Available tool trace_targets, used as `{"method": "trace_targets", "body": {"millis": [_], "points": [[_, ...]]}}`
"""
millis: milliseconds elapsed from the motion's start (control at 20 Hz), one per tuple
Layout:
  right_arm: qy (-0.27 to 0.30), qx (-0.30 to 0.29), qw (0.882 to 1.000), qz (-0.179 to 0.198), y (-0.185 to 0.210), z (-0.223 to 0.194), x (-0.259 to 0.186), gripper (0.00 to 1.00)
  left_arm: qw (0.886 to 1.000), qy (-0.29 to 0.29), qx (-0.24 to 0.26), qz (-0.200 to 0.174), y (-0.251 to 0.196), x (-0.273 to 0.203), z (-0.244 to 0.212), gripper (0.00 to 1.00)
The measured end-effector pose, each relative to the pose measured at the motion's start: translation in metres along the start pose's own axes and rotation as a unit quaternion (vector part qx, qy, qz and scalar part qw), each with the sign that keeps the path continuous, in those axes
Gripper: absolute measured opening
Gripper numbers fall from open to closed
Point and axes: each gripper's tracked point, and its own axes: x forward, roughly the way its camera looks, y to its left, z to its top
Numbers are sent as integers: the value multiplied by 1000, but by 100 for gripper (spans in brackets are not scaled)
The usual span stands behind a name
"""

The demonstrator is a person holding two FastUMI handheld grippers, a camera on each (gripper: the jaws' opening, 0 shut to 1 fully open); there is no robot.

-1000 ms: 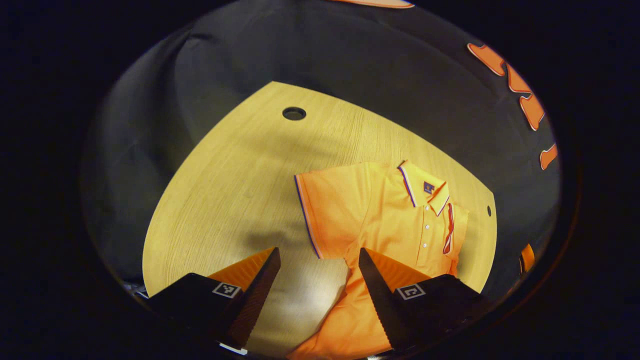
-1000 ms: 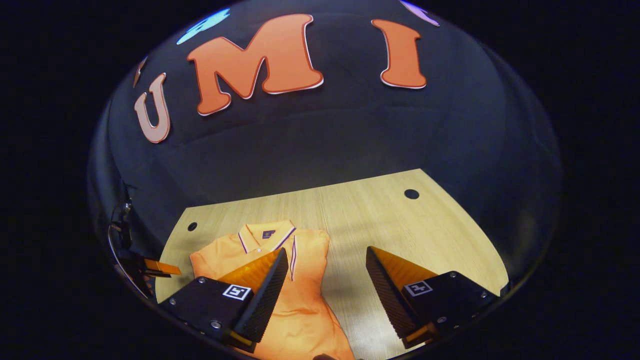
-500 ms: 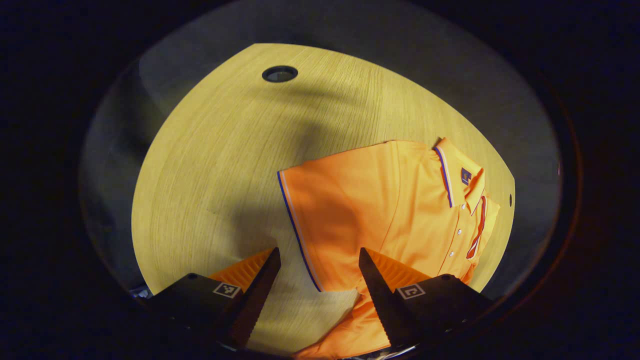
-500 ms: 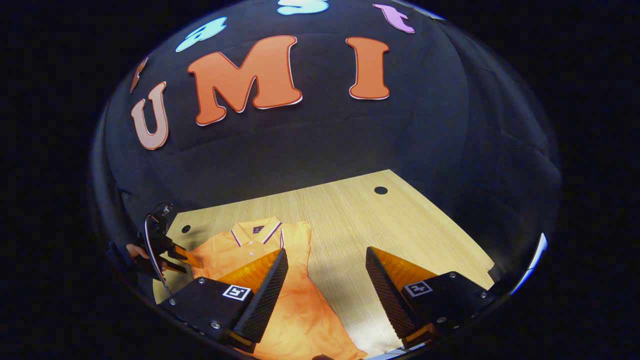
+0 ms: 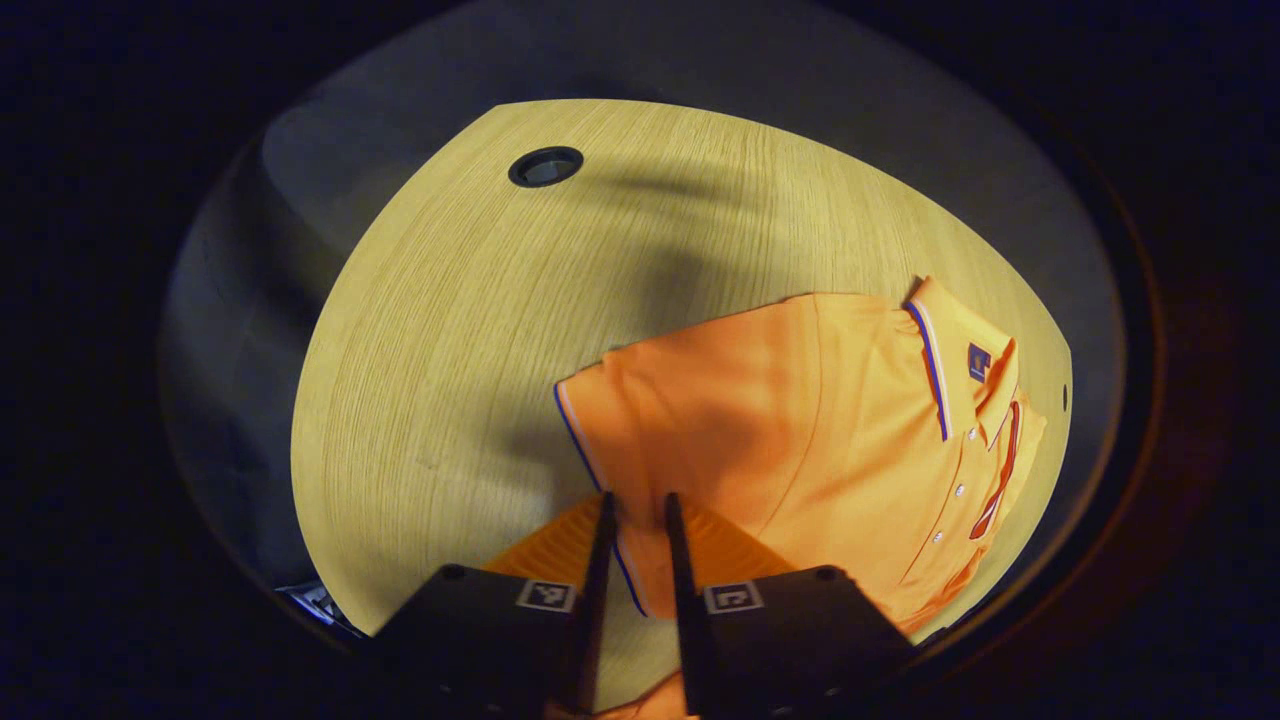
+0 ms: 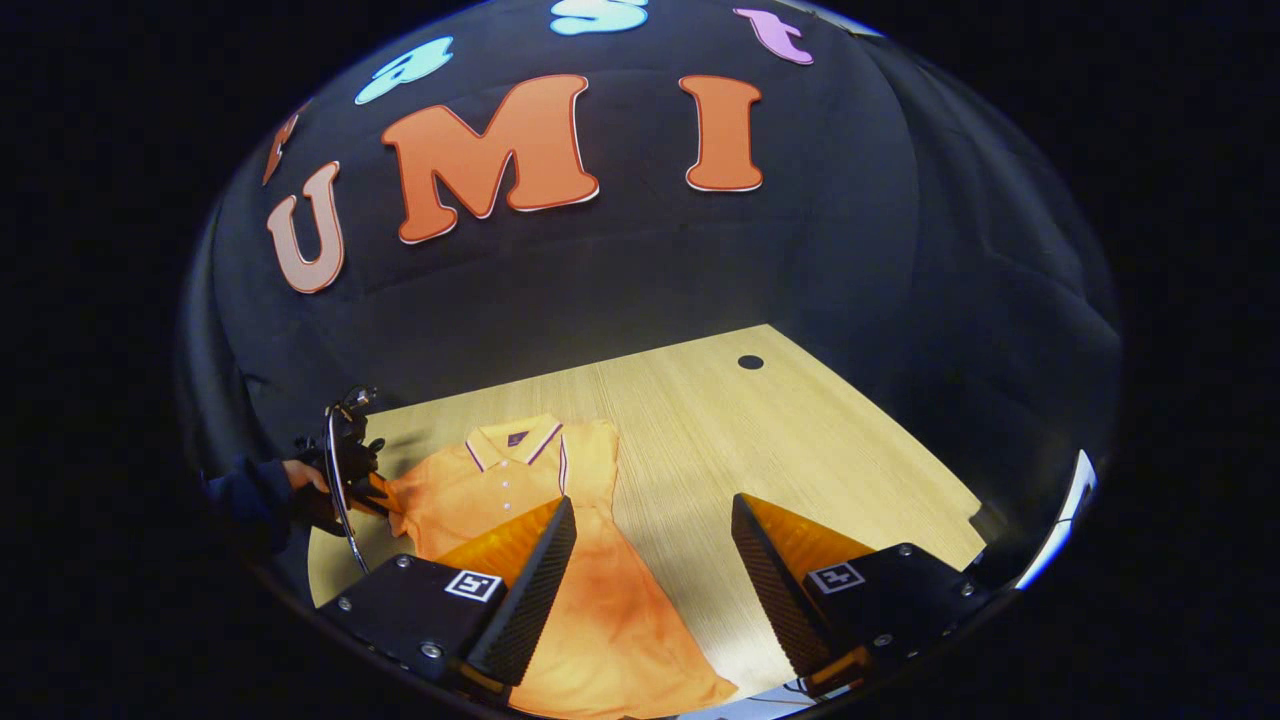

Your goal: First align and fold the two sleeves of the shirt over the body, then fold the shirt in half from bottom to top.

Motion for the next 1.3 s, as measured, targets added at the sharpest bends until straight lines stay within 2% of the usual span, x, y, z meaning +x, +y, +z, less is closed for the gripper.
{"method": "trace_targets", "body": {"millis": [50, 200, 450, 750, 950, 1000, 1100, 1150, 1200, 1250, 1300], "points": [[3, 1, 1000, 0, 0, -3, -1, 95, 1000, -2, 8, -15, -3, 0, -2, 14], [1, 12, 1000, 0, -3, -5, -5, 95, 998, -27, 16, -58, -15, -10, 6, 14], [2, 15, 1000, -14, -19, -5, -8, 96, 992, -67, 65, -87, -46, -46, 14, 14], [-1, 24, 1000, -19, -27, -3, -13, 96, 975, -99, 154, -122, -109, -70, 22, 14], [-1, 28, 999, -28, -33, -6, -20, 95, 964, -85, 206, -145, -151, -67, 11, 14], [1, 31, 999, -29, -34, -8, -21, 96, 960, -78, 214, -164, -164, -71, 7, 22], [6, 37, 999, -34, -37, -14, -23, 96, 951, -65, 223, -202, -188, -73, -8, 47], [9, 39, 998, -38, -38, -18, -25, 95, 950, -64, 227, -206, -192, -72, -12, 73], [11, 41, 998, -39, -39, -21, -25, 96, 949, -71, 232, -203, -192, -72, -14, 76], [12, 40, 998, -40, -39, -23, -26, 96, 948, -81, 239, -195, -188, -71, -16, 92], [10, 38, 998, -42, -41, -25, -28, 96, 946, -94, 245, -191, -185, -74, -18, 88]]}}
